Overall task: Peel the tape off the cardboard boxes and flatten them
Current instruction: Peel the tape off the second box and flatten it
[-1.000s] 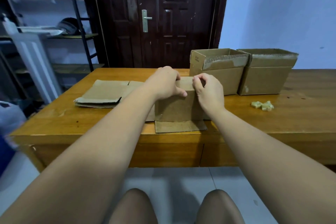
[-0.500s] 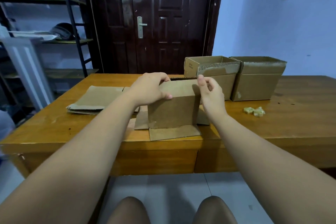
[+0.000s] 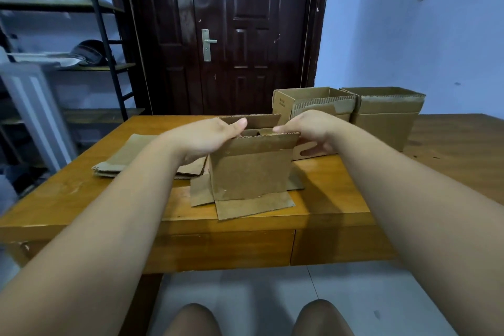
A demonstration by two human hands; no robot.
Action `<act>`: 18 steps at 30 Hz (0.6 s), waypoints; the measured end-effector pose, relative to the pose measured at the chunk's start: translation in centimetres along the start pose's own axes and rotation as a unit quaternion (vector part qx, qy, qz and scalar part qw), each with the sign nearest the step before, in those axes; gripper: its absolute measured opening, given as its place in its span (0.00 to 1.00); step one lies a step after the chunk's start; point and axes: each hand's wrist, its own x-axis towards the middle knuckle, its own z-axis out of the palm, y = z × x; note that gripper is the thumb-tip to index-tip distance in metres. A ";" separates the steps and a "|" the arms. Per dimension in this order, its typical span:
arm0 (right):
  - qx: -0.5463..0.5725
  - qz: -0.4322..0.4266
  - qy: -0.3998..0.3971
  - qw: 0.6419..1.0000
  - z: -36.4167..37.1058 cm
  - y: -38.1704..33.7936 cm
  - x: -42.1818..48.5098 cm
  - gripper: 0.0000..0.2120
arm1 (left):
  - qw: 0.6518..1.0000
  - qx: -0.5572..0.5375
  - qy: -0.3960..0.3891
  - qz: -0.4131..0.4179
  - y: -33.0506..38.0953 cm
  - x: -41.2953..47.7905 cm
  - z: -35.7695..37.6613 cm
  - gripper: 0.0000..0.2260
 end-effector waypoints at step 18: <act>-0.463 -0.090 -0.068 0.879 2.4 -4.9 0.2 0.06 | 0.984 0.172 0.025 0.038 0.2 1.1 1.2 0.19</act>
